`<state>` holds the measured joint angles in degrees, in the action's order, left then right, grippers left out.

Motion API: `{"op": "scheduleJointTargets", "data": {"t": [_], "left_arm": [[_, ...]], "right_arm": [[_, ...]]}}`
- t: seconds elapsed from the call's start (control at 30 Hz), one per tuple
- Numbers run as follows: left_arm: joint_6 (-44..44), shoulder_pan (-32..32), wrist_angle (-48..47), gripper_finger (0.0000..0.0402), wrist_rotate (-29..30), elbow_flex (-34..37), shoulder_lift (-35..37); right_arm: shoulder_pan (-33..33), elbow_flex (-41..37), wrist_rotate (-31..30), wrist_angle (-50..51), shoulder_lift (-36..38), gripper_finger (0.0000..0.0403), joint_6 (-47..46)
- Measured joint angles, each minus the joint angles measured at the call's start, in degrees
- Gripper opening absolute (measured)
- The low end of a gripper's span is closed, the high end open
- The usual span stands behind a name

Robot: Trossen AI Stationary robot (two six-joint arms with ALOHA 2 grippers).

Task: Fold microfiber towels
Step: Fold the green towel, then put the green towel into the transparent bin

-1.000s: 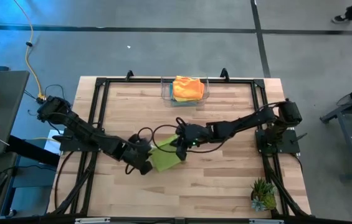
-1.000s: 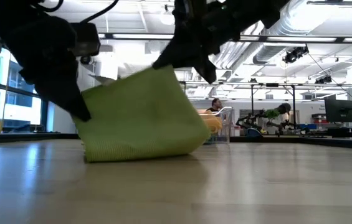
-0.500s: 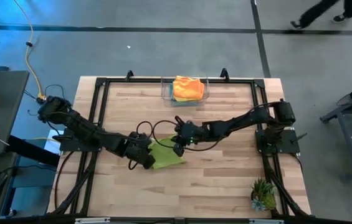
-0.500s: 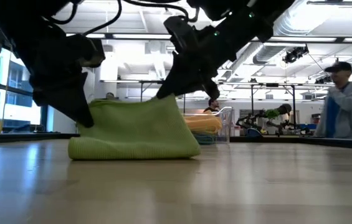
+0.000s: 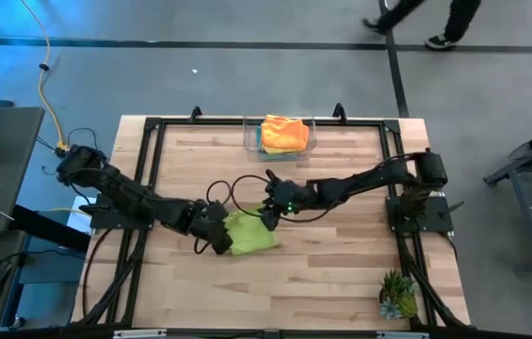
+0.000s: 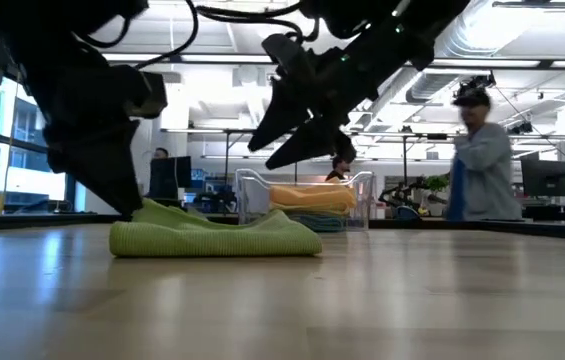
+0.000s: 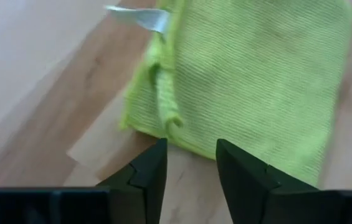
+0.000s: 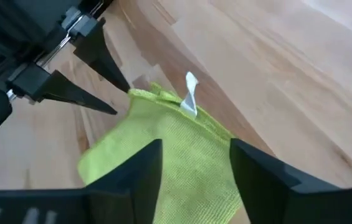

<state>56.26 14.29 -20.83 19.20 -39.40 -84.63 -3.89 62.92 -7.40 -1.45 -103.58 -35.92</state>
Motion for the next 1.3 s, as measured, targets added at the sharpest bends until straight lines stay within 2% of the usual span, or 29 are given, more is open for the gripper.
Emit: {"op": "scheduleJointTargets", "data": {"t": [0.1, 0.2, 0.37, 0.5, 0.57, 0.63, 0.77, 0.9, 1.03, 1.13, 1.3], "left_arm": [[0.0, 1.7, 0.0, 0.0126, -0.5, 0.0, 0.7], [-0.3, 3.5, 1.8, 0.0108, -0.6, 0.0, 1.7], [-5.9, 6.7, 12.0, 0.0061, -0.6, 0.0, 2.1], [-9.8, 8.1, 16.2, 0.0023, -0.5, 0.0, 1.3], [-10.4, 8.7, 15.9, 0.0007, -0.1, 0.0, 1.3], [-10.5, 9.3, 16.0, 0.0004, 0.1, 0.0, 1.1], [-13.1, 10.6, 18.3, 0.0029, 0.9, 0.0, 0.6], [-18.1, 11.8, 19.6, 0.0072, 1.8, 0.0, 0.6], [-22.2, 12.7, 18.4, 0.012, 7.2, 0.0, 0.5], [-23.9, 12.7, 18.6, 0.0151, 9.0, -0.1, -0.3], [-24.9, 12.8, 18.0, 0.0175, 8.9, -0.1, -4.1]], "right_arm": [[0.2, 0.0, 0.4, 4.7, 2.1, 0.0191, 0.3], [0.1, 0.0, 0.4, 9.3, 3.7, 0.0178, 1.6], [0.2, 0.0, 2.1, 10.0, 1.3, 0.0094, 1.8], [0.3, 0.0, 1.4, 9.5, -3.1, 0.0017, 1.0], [0.3, 0.0, 1.4, 8.6, -4.3, 0.0007, -0.4], [0.4, 0.0, 1.6, 6.7, -5.0, 0.0016, -1.8], [1.2, 0.0, 1.6, 6.2, -5.3, 0.0033, -2.2], [1.9, 0.0, 1.4, 6.1, -4.6, 0.0036, -2.2], [1.6, 0.0, 1.2, 6.5, -3.1, 0.0037, -1.5], [0.8, 0.0, 0.3, 6.8, -1.1, 0.0037, -1.3], [-1.3, 0.0, -1.6, 8.7, 3.4, 0.0037, 0.1]]}}
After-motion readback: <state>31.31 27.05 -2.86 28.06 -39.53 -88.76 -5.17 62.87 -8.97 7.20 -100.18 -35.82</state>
